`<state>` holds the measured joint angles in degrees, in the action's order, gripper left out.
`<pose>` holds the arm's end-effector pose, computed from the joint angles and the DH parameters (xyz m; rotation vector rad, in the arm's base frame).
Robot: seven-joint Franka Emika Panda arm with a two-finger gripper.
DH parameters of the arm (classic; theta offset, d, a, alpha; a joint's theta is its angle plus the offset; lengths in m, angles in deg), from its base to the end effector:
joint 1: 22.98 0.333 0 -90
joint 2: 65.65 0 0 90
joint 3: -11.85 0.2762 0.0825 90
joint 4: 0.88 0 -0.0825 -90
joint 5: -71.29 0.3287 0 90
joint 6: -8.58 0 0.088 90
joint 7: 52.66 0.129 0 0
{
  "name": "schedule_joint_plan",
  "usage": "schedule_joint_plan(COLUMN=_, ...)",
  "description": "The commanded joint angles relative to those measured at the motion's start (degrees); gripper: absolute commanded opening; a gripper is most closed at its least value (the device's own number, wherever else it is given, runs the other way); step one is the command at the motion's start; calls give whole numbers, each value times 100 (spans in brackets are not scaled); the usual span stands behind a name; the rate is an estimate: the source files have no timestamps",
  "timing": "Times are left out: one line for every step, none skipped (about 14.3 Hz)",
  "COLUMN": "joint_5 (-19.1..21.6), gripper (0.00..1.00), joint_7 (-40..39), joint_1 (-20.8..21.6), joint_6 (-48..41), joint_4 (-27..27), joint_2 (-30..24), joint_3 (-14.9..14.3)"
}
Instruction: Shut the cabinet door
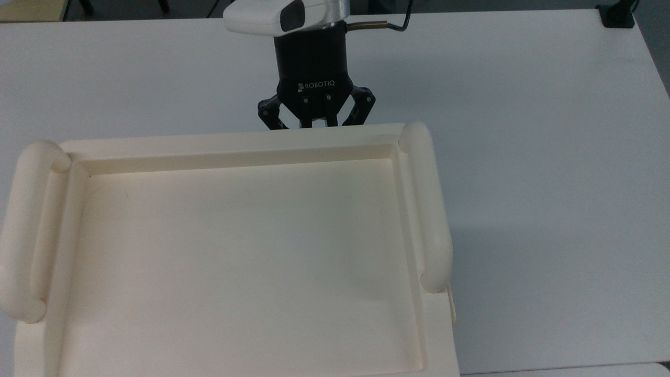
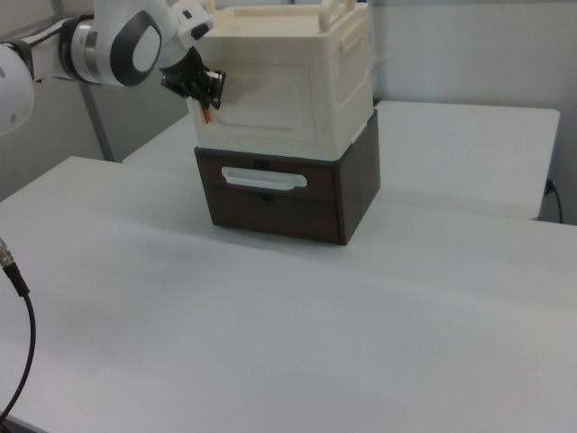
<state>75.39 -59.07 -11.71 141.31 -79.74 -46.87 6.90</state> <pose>0.6444 0.0830 0.5517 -2.9422 -0.3006 -0.9370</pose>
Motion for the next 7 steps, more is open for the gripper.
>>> schedule_joint_plan(joint_5=-86, gripper=24, joint_7=105, joint_1=-19, joint_6=-1121, joint_4=-243, joint_2=-505, joint_3=-58)
schedule_joint_plan(joint_5=-68, gripper=24, joint_7=113, joint_1=-54, joint_6=-1440, joint_4=-287, joint_2=-593, joint_3=-58)
schedule_joint_plan(joint_5=-59, gripper=26, joint_7=113, joint_1=-98, joint_6=-1800, joint_4=-374, joint_2=-716, joint_3=-58)
schedule_joint_plan(joint_5=-59, gripper=29, joint_7=131, joint_1=-150, joint_6=-2125, joint_4=-454, joint_2=-830, joint_3=-50)
schedule_joint_plan(joint_5=-59, gripper=32, joint_7=140, joint_1=-212, joint_6=-2442, joint_4=-524, joint_2=-945, joint_3=-58)
schedule_joint_plan(joint_5=-59, gripper=37, joint_7=157, joint_1=-256, joint_6=-2784, joint_4=-577, joint_2=-1059, joint_3=-58)
schedule_joint_plan(joint_5=-59, gripper=53, joint_7=175, joint_1=-326, joint_6=-3310, joint_4=-621, joint_2=-1225, joint_3=-58)
